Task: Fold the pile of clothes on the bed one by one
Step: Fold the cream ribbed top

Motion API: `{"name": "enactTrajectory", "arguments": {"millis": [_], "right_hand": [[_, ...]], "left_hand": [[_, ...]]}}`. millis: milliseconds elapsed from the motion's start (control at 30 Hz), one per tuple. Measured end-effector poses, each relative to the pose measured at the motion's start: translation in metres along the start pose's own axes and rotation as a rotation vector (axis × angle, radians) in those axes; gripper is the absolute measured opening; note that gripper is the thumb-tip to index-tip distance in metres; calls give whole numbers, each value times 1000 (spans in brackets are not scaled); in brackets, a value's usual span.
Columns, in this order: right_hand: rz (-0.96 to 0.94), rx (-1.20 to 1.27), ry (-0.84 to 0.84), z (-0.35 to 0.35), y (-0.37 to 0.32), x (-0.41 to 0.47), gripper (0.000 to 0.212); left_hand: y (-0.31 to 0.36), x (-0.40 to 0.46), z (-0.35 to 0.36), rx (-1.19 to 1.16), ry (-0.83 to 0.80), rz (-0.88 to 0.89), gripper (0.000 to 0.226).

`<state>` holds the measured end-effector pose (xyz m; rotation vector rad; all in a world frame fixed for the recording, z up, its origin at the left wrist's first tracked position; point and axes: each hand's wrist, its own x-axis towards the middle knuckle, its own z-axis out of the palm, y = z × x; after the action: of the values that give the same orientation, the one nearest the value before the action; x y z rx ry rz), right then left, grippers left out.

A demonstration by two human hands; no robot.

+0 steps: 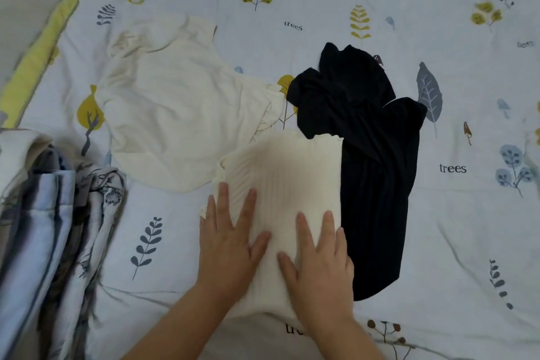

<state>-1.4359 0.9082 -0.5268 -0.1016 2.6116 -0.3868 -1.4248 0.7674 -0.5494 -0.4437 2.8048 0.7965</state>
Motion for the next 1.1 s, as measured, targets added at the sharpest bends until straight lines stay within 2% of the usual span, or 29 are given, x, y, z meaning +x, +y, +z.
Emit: {"name": "enactTrajectory", "arguments": {"millis": [100, 133, 200, 300, 433, 733, 900, 1100], "right_hand": [[99, 366, 78, -17, 17, 4, 60], [132, 435, 71, -22, 20, 6, 58], [178, 499, -3, -27, 25, 10, 61], [214, 546, -101, -31, 23, 11, 72], [187, 584, -113, -36, 19, 7, 82], [98, 722, -46, -91, 0, -29, 52], [11, 721, -24, -139, -13, -59, 48], [-152, 711, -27, -197, -48, -95, 52]], "left_hand": [[6, -10, -8, -103, 175, -165, 67], [6, -13, -11, -163, 161, -230, 68], [3, -17, -12, -286, 29, -305, 74], [-4, -15, -14, -379, -139, -327, 79], [-6, -9, -22, -557, -179, -338, 85], [25, -30, -80, -760, -117, -322, 52], [50, -56, -129, -862, -49, -323, 51], [72, -94, -198, -871, 93, -328, 52]]}}
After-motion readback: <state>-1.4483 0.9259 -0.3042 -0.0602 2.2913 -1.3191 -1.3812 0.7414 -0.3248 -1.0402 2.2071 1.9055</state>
